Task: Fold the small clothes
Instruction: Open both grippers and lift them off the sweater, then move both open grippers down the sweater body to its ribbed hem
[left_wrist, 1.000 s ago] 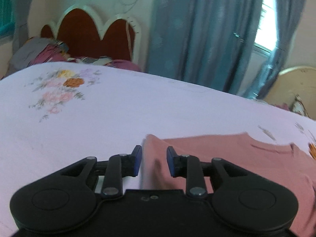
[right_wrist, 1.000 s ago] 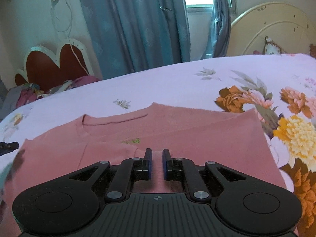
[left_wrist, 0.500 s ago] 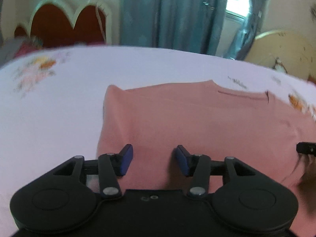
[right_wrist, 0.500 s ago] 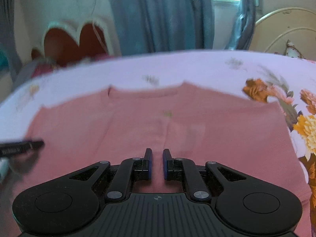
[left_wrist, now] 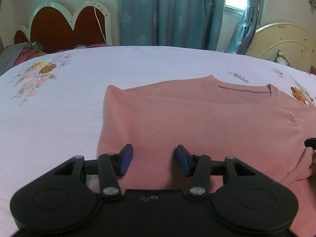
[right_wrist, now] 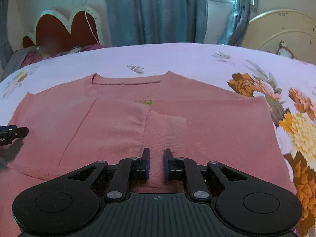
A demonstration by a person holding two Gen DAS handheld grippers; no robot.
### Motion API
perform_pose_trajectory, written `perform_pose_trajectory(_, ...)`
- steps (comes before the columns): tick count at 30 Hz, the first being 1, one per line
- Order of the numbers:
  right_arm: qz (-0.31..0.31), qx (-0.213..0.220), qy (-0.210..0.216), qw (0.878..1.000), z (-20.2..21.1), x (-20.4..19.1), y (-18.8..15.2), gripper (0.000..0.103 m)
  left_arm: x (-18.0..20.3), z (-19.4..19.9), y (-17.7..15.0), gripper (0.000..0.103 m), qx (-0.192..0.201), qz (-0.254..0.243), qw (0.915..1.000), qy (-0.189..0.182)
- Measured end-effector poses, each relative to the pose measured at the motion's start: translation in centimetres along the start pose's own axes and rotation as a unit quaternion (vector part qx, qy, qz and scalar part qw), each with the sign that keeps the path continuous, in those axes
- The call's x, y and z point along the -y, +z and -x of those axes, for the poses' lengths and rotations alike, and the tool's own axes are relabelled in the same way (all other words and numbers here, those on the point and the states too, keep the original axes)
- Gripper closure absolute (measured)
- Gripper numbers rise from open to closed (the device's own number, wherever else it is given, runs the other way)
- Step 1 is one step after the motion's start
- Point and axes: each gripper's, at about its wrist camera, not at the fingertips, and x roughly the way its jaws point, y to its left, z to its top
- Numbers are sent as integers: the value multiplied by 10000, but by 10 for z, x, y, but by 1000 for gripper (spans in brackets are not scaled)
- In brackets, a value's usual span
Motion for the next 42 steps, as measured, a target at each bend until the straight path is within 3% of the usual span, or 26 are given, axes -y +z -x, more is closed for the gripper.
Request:
perform_pose_trajectory(10, 148, -155, 112, 9997, 9, 7, 5, 89, 6, 11, 5, 53, -170, 36, 9996, 215)
perform_pose_trajectory(11, 206, -139, 108, 9996, 12, 8, 3, 85, 7, 16, 4, 53, -131, 51, 9997, 203)
perform_pose_trajectory(13, 306, -117, -36, 9995, 16, 10, -2, 41, 10, 24, 0, 53, -101, 26, 9997, 214)
perform_pose_trajectory(24, 326, 51, 376, 9987, 57, 38, -31, 40, 29, 66, -36, 52, -179, 206, 9995, 155)
perform_pose_trajectory(34, 433, 50, 789, 9959, 105, 34, -65, 40, 37, 114, -68, 46, -269, 355, 9990, 66)
perform_pose_trajectory(42, 259, 66, 527, 9983, 145, 22, -103, 40, 36, 144, -98, 43, -347, 239, 9990, -157)
